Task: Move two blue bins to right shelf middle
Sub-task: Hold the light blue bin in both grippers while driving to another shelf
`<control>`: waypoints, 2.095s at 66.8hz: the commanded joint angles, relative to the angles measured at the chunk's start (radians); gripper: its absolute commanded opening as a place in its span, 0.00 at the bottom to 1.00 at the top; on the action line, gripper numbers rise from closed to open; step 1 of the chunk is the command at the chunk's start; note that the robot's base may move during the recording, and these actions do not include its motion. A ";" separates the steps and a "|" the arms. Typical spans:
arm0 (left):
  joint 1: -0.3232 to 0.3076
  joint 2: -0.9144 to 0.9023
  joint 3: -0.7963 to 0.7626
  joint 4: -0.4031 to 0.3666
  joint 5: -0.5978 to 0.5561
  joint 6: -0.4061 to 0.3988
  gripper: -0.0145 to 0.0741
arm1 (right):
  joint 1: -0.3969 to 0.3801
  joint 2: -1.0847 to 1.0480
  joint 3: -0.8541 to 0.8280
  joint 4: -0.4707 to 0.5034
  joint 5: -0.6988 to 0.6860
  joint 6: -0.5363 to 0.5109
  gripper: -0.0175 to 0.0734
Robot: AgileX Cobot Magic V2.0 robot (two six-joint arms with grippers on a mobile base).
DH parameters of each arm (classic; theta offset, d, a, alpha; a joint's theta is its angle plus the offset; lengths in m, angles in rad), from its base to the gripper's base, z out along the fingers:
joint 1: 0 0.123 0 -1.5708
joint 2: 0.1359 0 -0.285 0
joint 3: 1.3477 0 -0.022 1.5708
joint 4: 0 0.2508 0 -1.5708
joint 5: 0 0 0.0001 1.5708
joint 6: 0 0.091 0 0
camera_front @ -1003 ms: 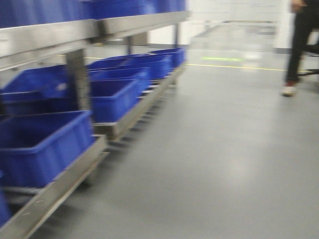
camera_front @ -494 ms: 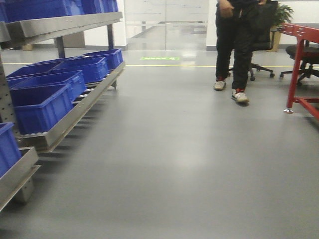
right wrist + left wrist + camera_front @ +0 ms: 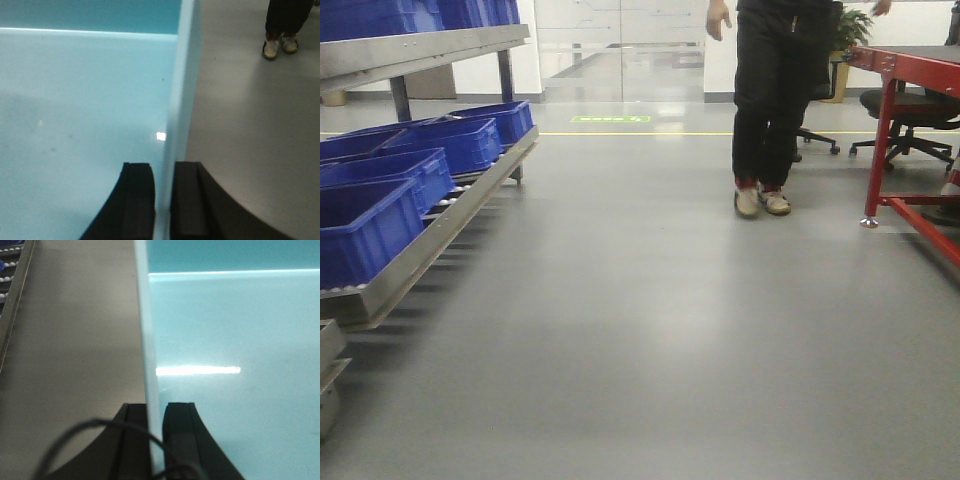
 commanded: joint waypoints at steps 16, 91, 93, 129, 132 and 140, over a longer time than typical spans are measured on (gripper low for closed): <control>-0.007 -0.010 -0.010 -0.030 -0.046 0.002 0.04 | 0.006 -0.017 -0.014 0.040 -0.072 -0.018 0.02; -0.007 -0.004 -0.010 -0.030 -0.050 0.002 0.04 | 0.006 -0.015 -0.014 0.040 -0.074 -0.018 0.02; -0.007 -0.002 -0.010 -0.030 -0.055 0.002 0.04 | 0.006 -0.015 -0.014 0.040 -0.074 -0.018 0.02; -0.007 0.123 -0.010 -0.030 -0.367 0.002 0.04 | 0.006 -0.015 -0.014 0.040 -0.076 -0.018 0.02; -0.007 0.138 -0.010 -0.030 -0.400 0.002 0.04 | 0.006 -0.015 -0.014 0.040 -0.078 -0.018 0.02; -0.007 0.165 -0.010 -0.030 -0.438 0.002 0.04 | 0.006 -0.015 -0.014 0.040 -0.078 -0.018 0.02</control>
